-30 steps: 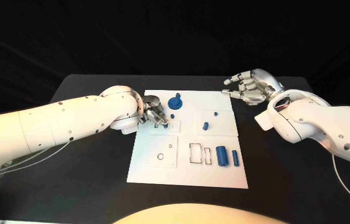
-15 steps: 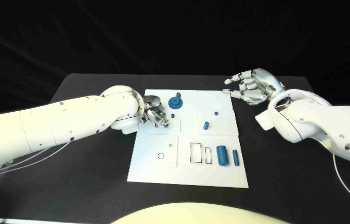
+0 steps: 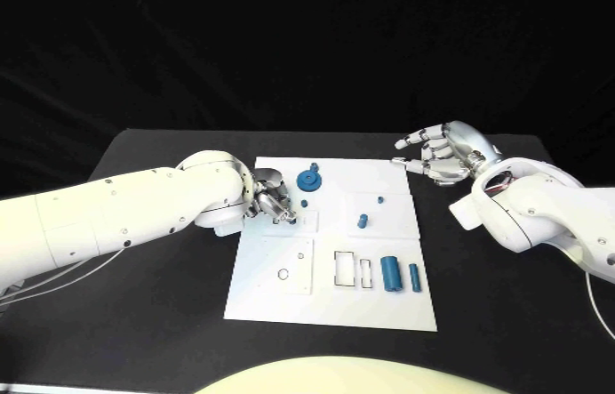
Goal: Assemble the parts on the task board
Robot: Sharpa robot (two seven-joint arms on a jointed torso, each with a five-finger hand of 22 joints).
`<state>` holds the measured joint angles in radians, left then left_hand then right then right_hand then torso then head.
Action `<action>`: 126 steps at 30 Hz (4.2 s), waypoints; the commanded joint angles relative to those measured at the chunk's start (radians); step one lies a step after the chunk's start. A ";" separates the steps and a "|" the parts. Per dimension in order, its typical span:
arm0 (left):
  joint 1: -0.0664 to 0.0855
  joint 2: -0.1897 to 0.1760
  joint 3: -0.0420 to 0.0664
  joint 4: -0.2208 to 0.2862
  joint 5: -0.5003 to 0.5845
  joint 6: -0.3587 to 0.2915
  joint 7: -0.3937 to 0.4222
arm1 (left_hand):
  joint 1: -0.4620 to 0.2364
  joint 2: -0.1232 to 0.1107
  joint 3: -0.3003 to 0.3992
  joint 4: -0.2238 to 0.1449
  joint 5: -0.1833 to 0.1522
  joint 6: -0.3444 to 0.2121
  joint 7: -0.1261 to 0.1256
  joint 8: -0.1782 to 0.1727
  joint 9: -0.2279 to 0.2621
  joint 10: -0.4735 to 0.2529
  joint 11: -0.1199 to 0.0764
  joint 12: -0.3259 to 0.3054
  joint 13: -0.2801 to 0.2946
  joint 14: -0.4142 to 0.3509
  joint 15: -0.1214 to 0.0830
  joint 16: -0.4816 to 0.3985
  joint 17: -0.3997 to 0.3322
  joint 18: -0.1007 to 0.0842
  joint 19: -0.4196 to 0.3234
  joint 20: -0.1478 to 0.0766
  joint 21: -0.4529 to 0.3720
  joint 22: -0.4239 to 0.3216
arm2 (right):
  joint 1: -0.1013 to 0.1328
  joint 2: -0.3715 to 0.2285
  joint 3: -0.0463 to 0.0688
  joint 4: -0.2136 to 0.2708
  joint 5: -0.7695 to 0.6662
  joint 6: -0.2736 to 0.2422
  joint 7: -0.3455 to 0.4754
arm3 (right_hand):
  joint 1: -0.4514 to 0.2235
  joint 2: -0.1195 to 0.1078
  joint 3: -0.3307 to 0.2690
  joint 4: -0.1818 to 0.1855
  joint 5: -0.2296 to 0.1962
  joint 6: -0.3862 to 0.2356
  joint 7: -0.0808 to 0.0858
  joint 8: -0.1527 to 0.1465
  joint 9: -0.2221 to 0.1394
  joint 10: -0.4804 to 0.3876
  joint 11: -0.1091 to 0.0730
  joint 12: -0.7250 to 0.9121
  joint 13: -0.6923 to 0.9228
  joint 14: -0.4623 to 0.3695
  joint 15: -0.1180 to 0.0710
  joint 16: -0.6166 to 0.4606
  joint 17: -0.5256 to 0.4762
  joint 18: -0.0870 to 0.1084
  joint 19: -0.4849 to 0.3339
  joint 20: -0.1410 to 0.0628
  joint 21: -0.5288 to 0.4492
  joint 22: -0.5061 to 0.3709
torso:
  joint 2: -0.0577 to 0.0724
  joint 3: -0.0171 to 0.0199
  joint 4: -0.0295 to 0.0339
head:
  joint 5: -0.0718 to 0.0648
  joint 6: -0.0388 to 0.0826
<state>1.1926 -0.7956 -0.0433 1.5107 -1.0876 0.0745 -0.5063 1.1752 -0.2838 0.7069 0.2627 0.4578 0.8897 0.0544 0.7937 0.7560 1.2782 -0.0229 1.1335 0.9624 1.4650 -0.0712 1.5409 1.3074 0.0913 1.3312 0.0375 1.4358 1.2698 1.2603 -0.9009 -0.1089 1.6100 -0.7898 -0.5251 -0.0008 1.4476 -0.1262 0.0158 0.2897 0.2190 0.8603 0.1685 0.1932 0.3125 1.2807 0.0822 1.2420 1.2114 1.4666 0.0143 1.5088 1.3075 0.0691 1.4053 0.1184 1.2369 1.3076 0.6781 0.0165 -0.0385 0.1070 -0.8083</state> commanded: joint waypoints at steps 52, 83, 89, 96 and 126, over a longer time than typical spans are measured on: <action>0.002 0.046 0.002 -0.072 0.065 0.093 -0.014 | -0.007 0.007 0.234 -0.244 0.013 0.009 -0.003 -0.003 0.004 0.011 -0.001 0.010 0.008 0.093 -0.008 0.007 0.222 -0.021 0.014 -0.004 0.011 0.010 | -0.002 0.004 0.000 -0.002 -0.008 0.007 0.007 | 0.001 0.008 0.007 0.001 0.003 0.008 -0.001 0.006 -0.001 -0.004 0.000 -0.003 -0.002 0.069 -0.006 -0.003 0.126 0.006 -0.002 -0.005 -0.004 0.087 | 0.000 0.0020 -0.0003 | 0.003 -0.006; 0.002 0.032 0.003 -0.070 0.033 0.058 -0.013 | -0.130 0.030 -0.244 0.027 -0.125 0.026 -0.019 -0.042 0.011 0.000 -0.007 -0.008 -0.008 0.088 -0.011 -0.003 0.207 -0.019 0.006 -0.002 -0.020 -0.013 | -0.005 0.001 0.000 -0.001 -0.003 0.005 0.010 | -0.002 0.005 0.006 0.001 0.005 0.006 -0.001 0.007 -0.003 -0.008 0.000 -0.006 -0.007 0.066 -0.006 -0.009 0.116 0.008 -0.006 -0.005 -0.016 0.082 | 0.000 -0.0013 0.0000 | -0.001 -0.003; 0.002 0.028 0.004 -0.063 0.034 0.042 -0.012 | -0.133 0.036 -0.263 0.030 -0.141 0.028 -0.018 -0.044 0.011 0.002 -0.007 -0.006 -0.004 0.088 -0.011 -0.003 0.207 -0.019 0.007 -0.002 -0.021 -0.013 | -0.007 0.001 0.000 -0.001 -0.003 0.005 0.010 | -0.003 0.005 0.005 0.001 0.005 0.006 -0.001 0.007 -0.003 -0.008 0.000 -0.006 -0.007 0.067 -0.006 -0.008 0.117 0.007 -0.006 -0.005 -0.015 0.082 | 0.000 -0.0014 -0.0001 | -0.001 0.001; 0.002 0.021 0.013 -0.051 0.046 0.030 -0.011 | -0.141 0.041 -0.278 0.031 -0.150 0.030 -0.018 -0.046 0.010 0.004 -0.007 -0.004 -0.002 0.089 -0.011 -0.003 0.208 -0.019 0.008 -0.002 -0.021 -0.013 | -0.009 0.001 0.000 -0.002 -0.002 0.007 0.013 | -0.009 0.002 0.002 0.002 0.005 0.005 -0.001 0.007 -0.004 -0.008 0.001 -0.006 -0.007 0.066 -0.006 -0.009 0.116 0.008 -0.006 -0.005 -0.016 0.082 | 0.000 -0.0013 -0.0006 | -0.001 0.005; 0.071 0.058 0.104 -0.219 -0.003 0.069 -0.005 | -0.086 0.090 -0.389 0.030 -0.144 -0.060 0.045 -0.206 -0.073 -0.092 0.048 -0.072 -0.090 0.061 0.037 -0.048 0.137 0.000 -0.060 0.036 -0.076 -0.098 | -0.015 0.006 0.000 -0.010 0.003 0.007 0.013 | -0.017 0.003 0.000 0.002 0.006 0.004 -0.001 0.008 -0.004 -0.009 0.001 -0.006 -0.008 0.067 -0.006 -0.009 0.117 0.008 -0.006 -0.005 -0.018 0.081 | 0.002 -0.0007 0.0003 | -0.003 0.016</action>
<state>1.2578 -0.7460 0.0595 1.3073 -1.0481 0.1011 -0.5170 1.0762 -0.1942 0.3228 0.2911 0.3099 0.8275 0.0964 0.5936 0.6841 1.1916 0.0269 1.0636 0.8716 1.4650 -0.0425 1.4982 1.3074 0.0759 1.2803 0.0735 1.3646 1.1718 1.2460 -0.8964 -0.1090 1.6003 -0.7859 -0.5254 0.0027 1.4396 -0.1264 0.0157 0.2897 0.2189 0.8603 0.1685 0.1972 0.3096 1.2809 0.0824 1.2420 1.2045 1.4666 0.0143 1.5048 1.3074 0.0690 1.4017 0.1147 1.2253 1.3073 0.6802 0.0152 -0.0385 0.1034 -0.7910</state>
